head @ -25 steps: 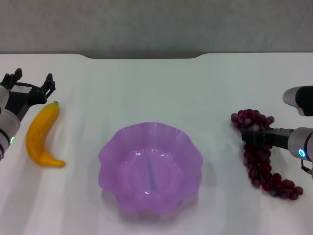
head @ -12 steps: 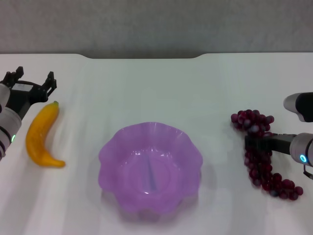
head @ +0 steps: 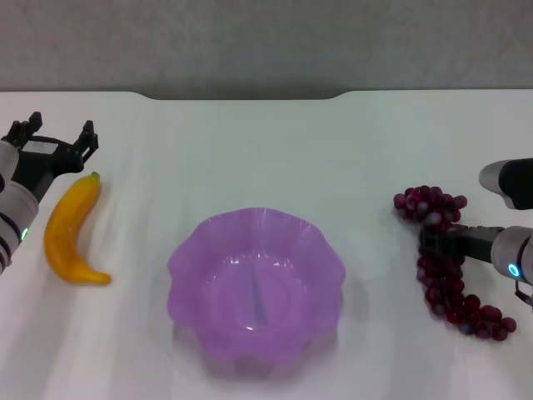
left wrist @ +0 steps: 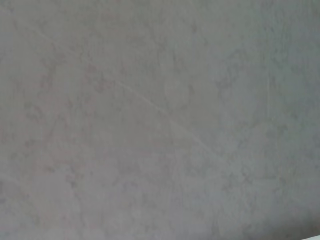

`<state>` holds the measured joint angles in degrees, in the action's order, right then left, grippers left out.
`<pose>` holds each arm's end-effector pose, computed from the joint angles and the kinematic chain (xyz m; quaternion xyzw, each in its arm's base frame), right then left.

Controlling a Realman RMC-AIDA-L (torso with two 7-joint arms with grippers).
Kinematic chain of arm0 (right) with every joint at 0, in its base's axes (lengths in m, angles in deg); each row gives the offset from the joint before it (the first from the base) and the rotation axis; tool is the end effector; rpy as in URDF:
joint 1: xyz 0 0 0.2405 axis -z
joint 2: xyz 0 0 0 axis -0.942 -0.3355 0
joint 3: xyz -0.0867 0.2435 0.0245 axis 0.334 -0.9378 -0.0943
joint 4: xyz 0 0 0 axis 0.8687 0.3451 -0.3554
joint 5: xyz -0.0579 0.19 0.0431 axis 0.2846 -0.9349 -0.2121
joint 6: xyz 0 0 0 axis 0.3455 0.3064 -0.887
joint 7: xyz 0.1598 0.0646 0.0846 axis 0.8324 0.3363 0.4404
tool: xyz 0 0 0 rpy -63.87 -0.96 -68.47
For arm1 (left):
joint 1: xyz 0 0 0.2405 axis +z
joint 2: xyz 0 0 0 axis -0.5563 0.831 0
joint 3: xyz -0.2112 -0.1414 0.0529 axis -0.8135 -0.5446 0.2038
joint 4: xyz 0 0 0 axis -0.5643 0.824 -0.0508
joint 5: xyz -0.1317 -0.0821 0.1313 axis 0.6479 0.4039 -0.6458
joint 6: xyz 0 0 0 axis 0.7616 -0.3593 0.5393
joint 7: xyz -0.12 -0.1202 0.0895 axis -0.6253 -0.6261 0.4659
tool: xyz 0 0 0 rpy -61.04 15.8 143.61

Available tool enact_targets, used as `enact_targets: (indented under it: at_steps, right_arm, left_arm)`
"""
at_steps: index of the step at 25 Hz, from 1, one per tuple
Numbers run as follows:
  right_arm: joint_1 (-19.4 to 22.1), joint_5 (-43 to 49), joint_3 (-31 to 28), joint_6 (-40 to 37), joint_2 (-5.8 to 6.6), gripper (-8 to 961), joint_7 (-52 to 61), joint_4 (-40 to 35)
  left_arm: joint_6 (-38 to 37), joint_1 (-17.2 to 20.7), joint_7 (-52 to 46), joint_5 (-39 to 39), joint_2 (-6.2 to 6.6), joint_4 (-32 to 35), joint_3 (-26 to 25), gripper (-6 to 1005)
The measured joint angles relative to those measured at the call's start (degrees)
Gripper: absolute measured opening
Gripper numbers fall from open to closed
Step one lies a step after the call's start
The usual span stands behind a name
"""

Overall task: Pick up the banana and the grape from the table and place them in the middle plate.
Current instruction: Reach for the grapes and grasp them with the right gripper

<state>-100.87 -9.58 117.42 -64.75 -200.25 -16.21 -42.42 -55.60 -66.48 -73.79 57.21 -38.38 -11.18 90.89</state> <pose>0.3409 0.4240 -0.0740 -0.7685 0.4661 0.0156 0.4381 -0.3118 0.4588 0.0060 -0.7169 -0.2410 -0.1933 0.6250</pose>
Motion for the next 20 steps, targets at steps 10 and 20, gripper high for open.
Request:
enact_targets:
  at_steps: [10, 20]
  right_arm:
    - [-0.02, -0.03, 0.08, -0.82, 0.0, 600, -0.02, 0.54]
    - [0.11, -1.3, 2.13, -2.73, 0.14, 509, -0.46, 0.8]
  left_arm:
    - [-0.07, -0.02, -0.02, 0.0, -0.07, 0.14, 0.16, 818]
    - [-0.16, 0.08, -0.1, 0.0, -0.09, 0.15, 0.7, 818]
